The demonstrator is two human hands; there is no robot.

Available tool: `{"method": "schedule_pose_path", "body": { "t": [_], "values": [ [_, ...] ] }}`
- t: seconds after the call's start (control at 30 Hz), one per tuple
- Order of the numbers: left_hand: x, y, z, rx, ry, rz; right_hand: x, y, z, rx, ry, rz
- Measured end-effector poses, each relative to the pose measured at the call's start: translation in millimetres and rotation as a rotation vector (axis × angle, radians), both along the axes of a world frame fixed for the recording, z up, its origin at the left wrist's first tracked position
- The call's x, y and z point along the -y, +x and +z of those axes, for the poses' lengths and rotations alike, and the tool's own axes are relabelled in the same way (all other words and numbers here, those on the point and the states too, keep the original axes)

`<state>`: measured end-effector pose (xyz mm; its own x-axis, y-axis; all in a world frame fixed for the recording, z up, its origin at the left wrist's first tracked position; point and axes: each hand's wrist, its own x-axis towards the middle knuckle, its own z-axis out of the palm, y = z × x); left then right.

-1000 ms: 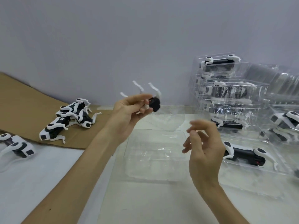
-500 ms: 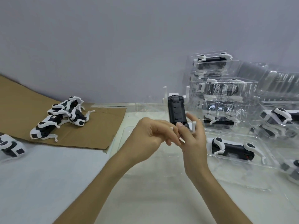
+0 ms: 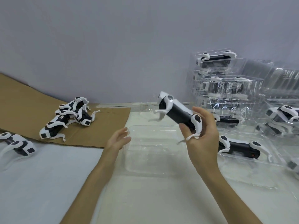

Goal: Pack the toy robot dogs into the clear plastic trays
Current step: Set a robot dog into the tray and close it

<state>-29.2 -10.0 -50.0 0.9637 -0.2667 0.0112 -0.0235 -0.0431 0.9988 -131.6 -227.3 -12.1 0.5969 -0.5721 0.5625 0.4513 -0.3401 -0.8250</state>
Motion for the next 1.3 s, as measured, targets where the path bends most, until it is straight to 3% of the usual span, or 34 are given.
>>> {"method": "schedule_pose_path", "body": {
  "t": [0.4, 0.7, 0.9, 1.07, 1.3],
  "values": [
    [9.1, -0.7, -7.6, 0.067, -0.001, 0.026, 2.2, 0.8, -10.2, -0.302, -0.320, 0.228],
    [13.2, -4.2, -5.7, 0.053, -0.022, 0.046, 6.2, 0.6, -8.1, -0.499, -0.493, 0.259],
    [11.7, -2.7, -6.1, 0.049, 0.012, 0.033, 2.6, 1.9, -7.6, -0.513, -0.474, 0.197],
    [11.2, -2.7, -6.7, 0.076, 0.029, 0.000, 3.2, 3.2, -9.7, -0.539, -0.288, 0.159],
    [11.7, -4.3, -8.0, 0.119, 0.006, -0.021, 3.7, 2.9, -9.1, -0.594, -0.335, 0.162]
  ]
}}
